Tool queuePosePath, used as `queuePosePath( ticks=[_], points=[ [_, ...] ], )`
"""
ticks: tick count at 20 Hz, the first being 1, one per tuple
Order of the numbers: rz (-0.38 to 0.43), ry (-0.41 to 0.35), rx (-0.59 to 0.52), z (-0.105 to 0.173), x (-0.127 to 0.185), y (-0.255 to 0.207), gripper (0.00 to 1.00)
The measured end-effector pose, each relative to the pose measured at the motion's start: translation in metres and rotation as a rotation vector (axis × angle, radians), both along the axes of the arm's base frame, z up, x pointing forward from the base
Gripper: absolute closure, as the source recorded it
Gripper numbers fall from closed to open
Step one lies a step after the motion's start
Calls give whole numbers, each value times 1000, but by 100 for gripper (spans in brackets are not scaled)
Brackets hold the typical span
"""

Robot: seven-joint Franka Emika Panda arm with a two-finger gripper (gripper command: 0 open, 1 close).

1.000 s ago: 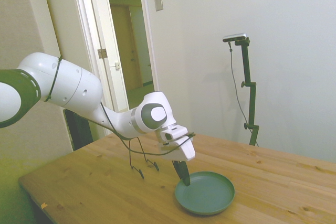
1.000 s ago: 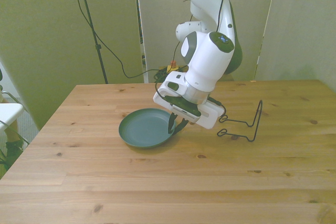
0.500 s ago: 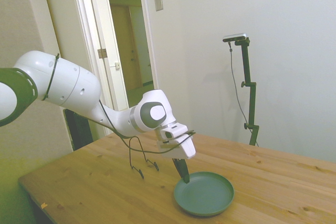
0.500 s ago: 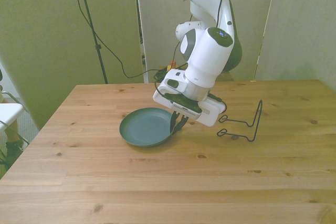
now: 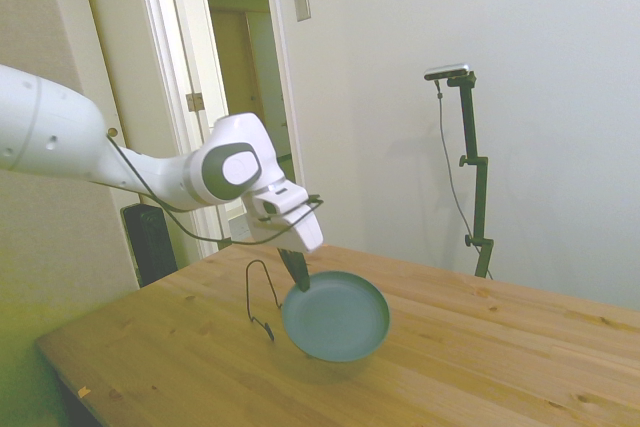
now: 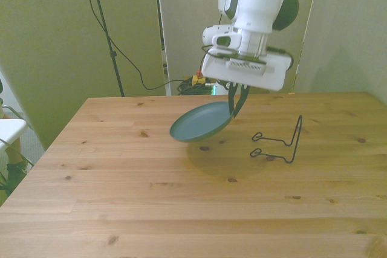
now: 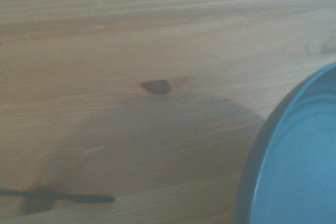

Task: Load the plate

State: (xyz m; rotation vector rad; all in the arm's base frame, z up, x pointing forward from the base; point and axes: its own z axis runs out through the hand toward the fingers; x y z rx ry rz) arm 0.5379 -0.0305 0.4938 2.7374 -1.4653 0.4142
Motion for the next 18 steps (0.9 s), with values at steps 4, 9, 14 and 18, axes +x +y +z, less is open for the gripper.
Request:
queuePosePath(
  ticks=[4, 9, 14, 18],
  points=[
    [100, -100, 120, 30, -33, 11, 100],
    [259, -140, 310, 48, -58, 14, 100],
    [377, -151, 458, 69, -68, 8, 100],
    [381, -128, 465, 65, -63, 6, 100]
  ],
)
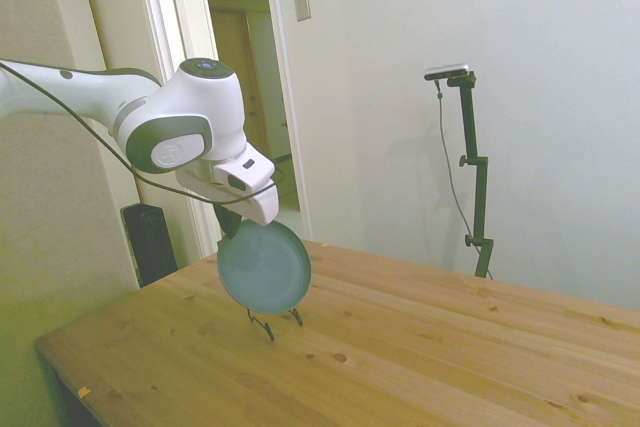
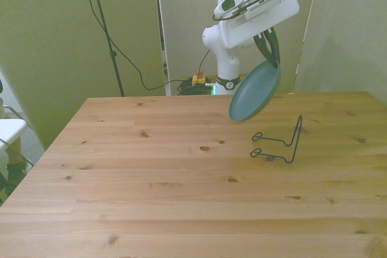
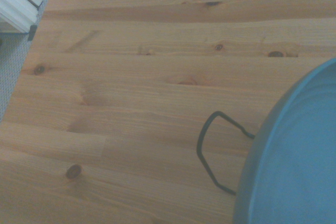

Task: Load the plate

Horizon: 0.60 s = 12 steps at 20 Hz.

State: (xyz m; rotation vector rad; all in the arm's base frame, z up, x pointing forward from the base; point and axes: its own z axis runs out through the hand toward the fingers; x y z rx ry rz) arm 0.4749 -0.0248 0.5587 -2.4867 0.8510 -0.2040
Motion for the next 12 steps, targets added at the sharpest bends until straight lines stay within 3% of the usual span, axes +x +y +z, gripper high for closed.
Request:
queuePosePath(
  ticks=[3, 12],
  points=[
    [10, -1, -3, -9, 6, 2, 100],
    [103, -117, 78, -36, 33, 12, 100]
  ],
)
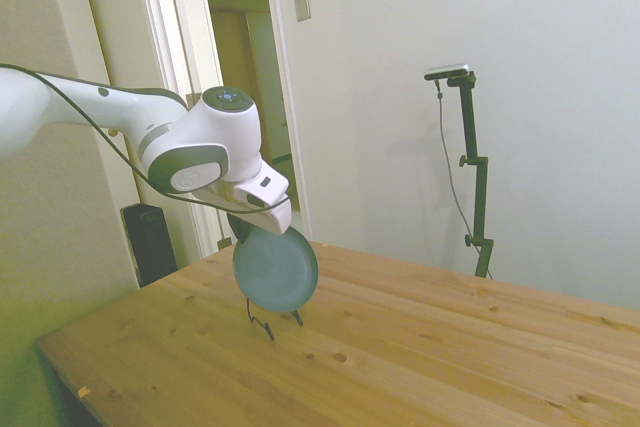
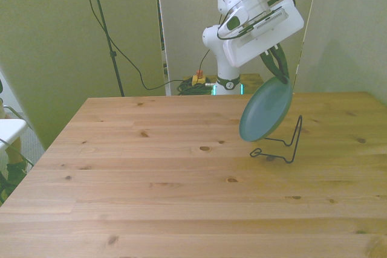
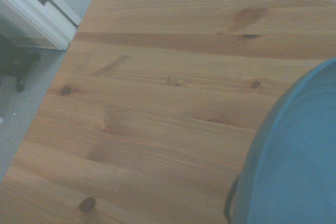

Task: Load the plate

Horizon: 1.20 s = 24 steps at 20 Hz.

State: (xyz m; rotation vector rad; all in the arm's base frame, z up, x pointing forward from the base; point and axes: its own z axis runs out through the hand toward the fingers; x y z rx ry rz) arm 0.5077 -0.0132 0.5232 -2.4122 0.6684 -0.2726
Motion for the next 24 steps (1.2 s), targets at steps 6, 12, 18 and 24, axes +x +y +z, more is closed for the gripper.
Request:
queuePosePath(
  ticks=[6, 12, 18, 24],
  points=[
    [95, -2, 27, -6, 1, 24, 100],
    [126, 15, 50, -21, 14, 28, 100],
    [141, 22, 48, -28, 17, 32, 100],
    [155, 23, 47, -36, 19, 32, 100]
  ],
)
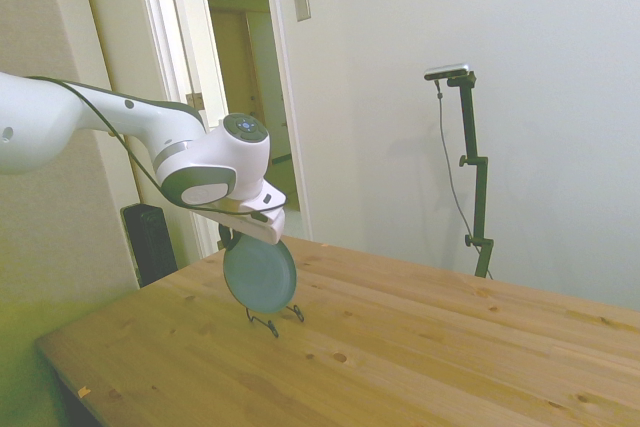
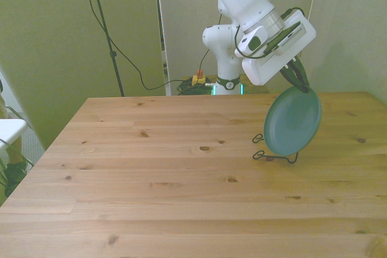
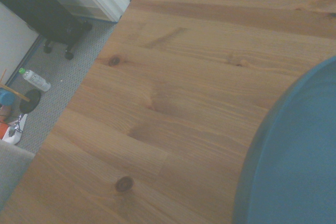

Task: Load the plate

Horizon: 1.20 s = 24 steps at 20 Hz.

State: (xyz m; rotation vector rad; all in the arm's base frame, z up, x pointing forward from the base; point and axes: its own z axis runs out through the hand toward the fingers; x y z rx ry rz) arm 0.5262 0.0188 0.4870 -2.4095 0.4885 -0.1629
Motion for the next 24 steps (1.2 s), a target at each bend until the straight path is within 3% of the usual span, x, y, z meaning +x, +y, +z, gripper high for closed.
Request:
queuePosePath(
  ticks=[3, 4, 18, 24],
  points=[
    [2, 2, -1, -3, -1, 0, 100],
    [3, 4, -2, -4, -1, -1, 0],
    [7, 14, -10, -10, -2, -1, 0],
    [12, -30, -22, 14, -10, -1, 0]
  ],
)
